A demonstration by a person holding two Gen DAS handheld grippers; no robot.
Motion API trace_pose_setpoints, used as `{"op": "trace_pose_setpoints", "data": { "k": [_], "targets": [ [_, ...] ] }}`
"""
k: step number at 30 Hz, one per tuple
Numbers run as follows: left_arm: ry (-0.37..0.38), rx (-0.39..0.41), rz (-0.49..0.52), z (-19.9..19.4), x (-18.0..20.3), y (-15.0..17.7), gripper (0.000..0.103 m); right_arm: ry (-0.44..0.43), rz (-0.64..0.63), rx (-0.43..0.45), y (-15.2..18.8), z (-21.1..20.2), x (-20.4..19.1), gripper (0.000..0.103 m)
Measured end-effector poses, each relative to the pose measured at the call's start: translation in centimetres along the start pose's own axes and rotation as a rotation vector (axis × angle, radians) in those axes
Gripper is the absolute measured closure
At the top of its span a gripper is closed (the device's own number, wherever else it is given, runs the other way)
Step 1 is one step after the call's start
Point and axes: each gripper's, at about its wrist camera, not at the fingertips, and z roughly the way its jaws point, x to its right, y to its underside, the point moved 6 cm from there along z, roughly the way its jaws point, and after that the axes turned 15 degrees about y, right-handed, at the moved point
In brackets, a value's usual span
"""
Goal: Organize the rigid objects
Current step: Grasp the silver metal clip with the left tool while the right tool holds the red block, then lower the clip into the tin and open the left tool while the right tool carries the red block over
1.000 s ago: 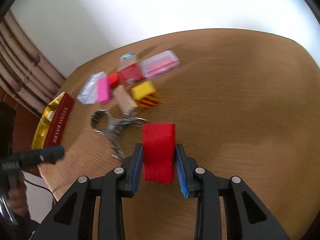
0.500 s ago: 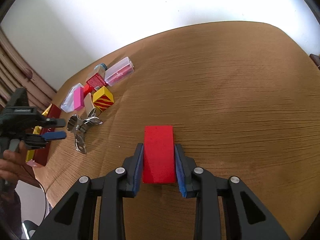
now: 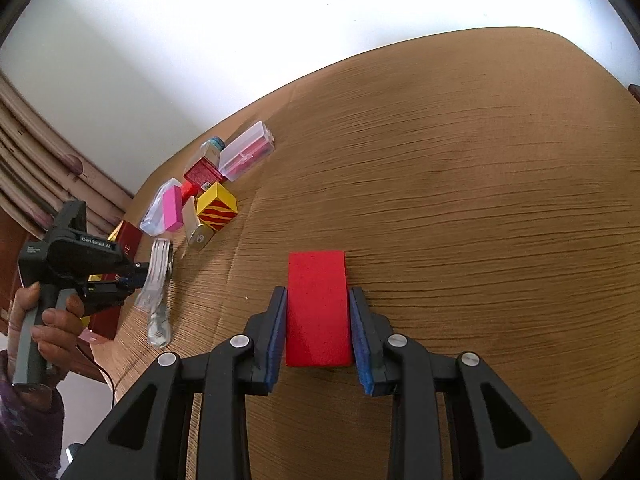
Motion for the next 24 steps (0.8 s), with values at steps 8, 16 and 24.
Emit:
{"op": "trace_pose_setpoints", "data": {
  "k": [8, 16, 24],
  "targets": [
    [0.013, -0.033, 0.091, -1.1, 0.6, 1.4, 0.101, 0.021, -0.004, 0.002, -0.1, 0.0, -0.3, 0.076],
    [0.047, 0.018, 0.154, -8.4, 0.6, 1.9, 0.101, 0.043, -0.02, 0.022, -0.2, -0.9, -1.3, 0.076],
    [-0.087, 0.197, 0.182, -20.6, -4.3, -3.5, 0.101, 0.021, -0.043, 0.035, -0.3, -1.9, -3.7, 0.076]
  ]
}}
